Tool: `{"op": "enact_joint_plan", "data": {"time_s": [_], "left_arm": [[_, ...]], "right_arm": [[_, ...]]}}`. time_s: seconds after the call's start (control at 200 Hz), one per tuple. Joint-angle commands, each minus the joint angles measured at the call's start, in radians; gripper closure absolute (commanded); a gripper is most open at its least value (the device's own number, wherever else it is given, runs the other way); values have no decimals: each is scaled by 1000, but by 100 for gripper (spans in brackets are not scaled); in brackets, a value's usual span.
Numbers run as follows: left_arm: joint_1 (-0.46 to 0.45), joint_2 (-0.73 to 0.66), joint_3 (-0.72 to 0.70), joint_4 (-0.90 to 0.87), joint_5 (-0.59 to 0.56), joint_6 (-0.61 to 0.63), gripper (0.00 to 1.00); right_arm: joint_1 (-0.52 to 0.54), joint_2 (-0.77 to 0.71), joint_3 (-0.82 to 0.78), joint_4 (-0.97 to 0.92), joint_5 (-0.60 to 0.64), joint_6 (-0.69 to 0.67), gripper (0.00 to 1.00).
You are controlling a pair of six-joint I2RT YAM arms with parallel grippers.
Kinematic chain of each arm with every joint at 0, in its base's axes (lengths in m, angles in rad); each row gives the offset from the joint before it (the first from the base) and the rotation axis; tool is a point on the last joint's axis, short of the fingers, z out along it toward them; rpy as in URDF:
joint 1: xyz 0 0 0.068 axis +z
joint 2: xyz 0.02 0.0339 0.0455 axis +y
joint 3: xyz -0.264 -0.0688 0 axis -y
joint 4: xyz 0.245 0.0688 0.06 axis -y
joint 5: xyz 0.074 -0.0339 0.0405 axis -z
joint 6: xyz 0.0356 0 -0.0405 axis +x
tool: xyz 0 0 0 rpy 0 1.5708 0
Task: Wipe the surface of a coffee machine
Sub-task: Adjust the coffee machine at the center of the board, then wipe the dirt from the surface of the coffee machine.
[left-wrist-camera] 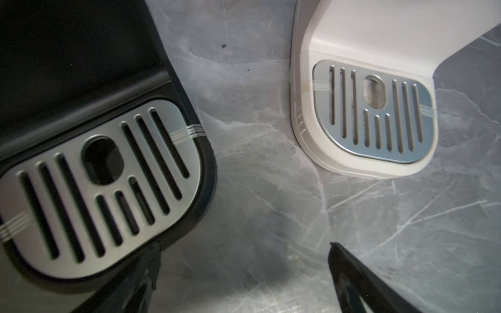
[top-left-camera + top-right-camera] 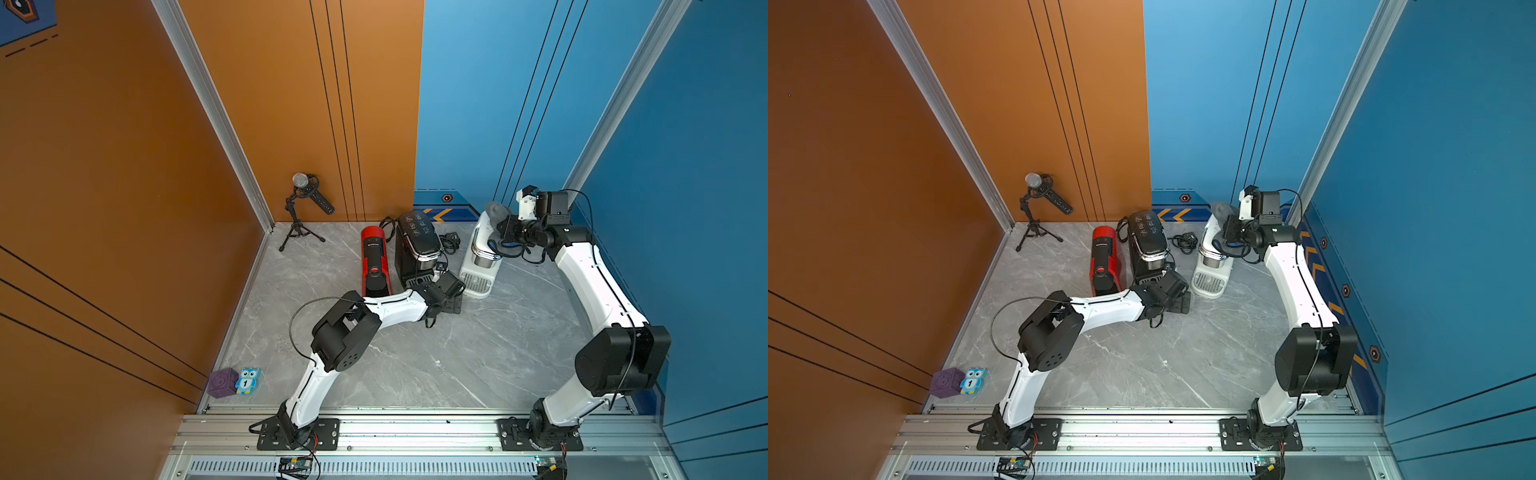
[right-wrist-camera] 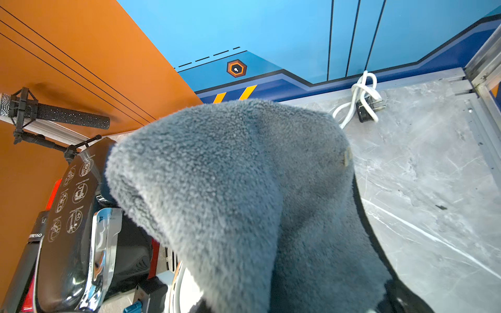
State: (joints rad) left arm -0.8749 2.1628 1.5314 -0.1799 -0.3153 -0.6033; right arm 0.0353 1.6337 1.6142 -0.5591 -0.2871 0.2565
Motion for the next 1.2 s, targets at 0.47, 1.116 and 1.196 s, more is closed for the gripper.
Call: {"op": "enact_joint_plan", "data": {"time_s": [0.47, 1.116, 1.196], "left_arm": [[1, -124, -149, -115, -207, 58, 2], [-72, -67, 83, -110, 158, 227, 2], [-54, -39, 124, -110, 198, 224, 2]], "right_arm": [[15, -27, 9, -81, 24, -53, 86], [156, -73, 85, -225, 70, -156, 86], [186, -48, 86, -239, 78, -157, 86]]}}
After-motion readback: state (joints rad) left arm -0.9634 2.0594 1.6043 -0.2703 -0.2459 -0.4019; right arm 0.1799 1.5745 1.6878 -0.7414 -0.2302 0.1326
